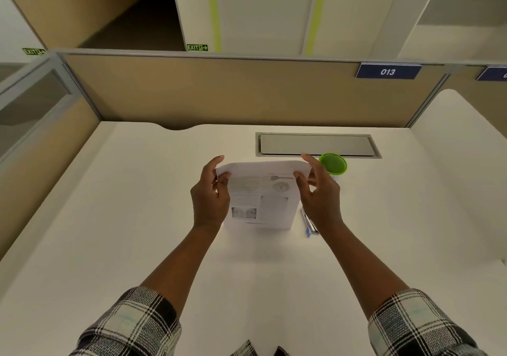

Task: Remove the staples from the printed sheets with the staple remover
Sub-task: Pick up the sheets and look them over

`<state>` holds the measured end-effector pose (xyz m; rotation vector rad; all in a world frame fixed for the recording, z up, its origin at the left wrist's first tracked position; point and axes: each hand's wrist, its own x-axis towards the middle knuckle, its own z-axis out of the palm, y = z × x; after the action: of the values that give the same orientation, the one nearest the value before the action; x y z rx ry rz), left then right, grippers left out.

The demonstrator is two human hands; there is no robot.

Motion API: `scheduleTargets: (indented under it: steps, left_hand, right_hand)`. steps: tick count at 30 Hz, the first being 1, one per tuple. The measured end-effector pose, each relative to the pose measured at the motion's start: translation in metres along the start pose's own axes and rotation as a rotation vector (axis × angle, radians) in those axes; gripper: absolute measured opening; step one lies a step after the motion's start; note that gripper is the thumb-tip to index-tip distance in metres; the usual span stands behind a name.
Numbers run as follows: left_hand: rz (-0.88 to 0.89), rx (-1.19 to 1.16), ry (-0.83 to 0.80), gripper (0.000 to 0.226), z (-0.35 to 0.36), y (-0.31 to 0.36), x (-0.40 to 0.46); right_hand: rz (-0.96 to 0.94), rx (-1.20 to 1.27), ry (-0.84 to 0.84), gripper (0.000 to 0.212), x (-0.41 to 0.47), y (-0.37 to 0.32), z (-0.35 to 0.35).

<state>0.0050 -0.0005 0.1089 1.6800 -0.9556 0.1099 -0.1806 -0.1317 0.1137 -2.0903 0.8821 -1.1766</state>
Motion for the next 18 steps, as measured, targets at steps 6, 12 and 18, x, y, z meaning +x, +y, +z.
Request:
scheduleTargets:
  steps: [6, 12, 18]
  left_hand:
    - [-0.120, -0.097, -0.024, 0.022, 0.001, 0.002, 0.000]
    - [-0.395, -0.334, -0.201, 0.050, 0.000, 0.002, 0.006]
    - [-0.525, -0.386, -0.318, 0.034, 0.000, -0.014, 0.011]
  right_hand:
    - [0.140, 0.116, -0.055, 0.046, 0.002, 0.001, -0.002]
    - [0.142, 0.132, -0.073, 0.015, 0.004, -0.003, 0.001]
    - [0.164, 0.214, -0.096, 0.006, 0.005, -0.006, -0.001]
